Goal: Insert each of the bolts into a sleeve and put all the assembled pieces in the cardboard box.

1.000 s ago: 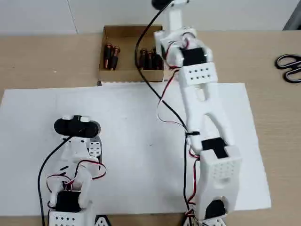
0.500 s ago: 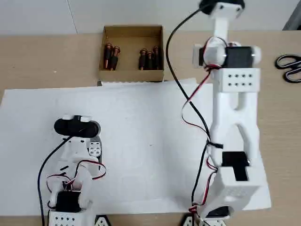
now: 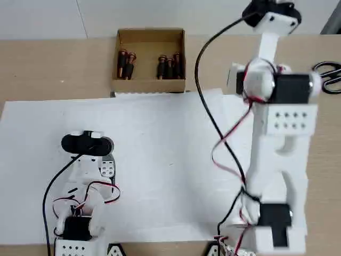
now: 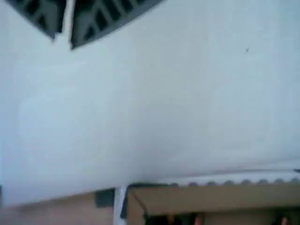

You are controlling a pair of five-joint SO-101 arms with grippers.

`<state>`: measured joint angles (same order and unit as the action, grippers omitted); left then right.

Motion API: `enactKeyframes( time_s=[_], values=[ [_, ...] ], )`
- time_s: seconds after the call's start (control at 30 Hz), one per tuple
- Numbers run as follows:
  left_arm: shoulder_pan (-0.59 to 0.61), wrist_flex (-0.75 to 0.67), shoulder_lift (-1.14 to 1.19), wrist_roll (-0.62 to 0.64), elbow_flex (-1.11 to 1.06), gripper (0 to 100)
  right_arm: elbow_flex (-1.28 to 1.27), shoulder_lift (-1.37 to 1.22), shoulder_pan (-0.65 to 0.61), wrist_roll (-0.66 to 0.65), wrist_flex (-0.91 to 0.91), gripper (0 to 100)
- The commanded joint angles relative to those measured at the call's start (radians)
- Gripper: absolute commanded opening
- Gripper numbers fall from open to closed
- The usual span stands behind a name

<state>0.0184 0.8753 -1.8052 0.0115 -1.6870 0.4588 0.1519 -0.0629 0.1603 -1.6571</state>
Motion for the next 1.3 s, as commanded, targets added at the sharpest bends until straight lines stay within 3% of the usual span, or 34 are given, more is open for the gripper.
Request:
enactKeyframes(
  time_s=[0.0, 0.7, 1.03, 1.27],
  values=[
    [0.003, 0.003, -0.008, 0.0, 0.005, 1, -0.18, 0.174, 0.01, 0.009, 0.007, 0.3],
    [0.003, 0.003, -0.008, 0.0, 0.005, 1, -1.653, 1.239, 0.038, -0.103, 0.708, 0.3],
    [0.003, 0.003, -0.008, 0.0, 0.005, 1, -1.959, 1.673, 0.039, -0.104, 0.74, 0.3],
    [0.003, 0.003, -0.008, 0.0, 0.005, 1, -2.022, 1.649, 0.039, -0.124, 0.842, 0.3]
  ],
)
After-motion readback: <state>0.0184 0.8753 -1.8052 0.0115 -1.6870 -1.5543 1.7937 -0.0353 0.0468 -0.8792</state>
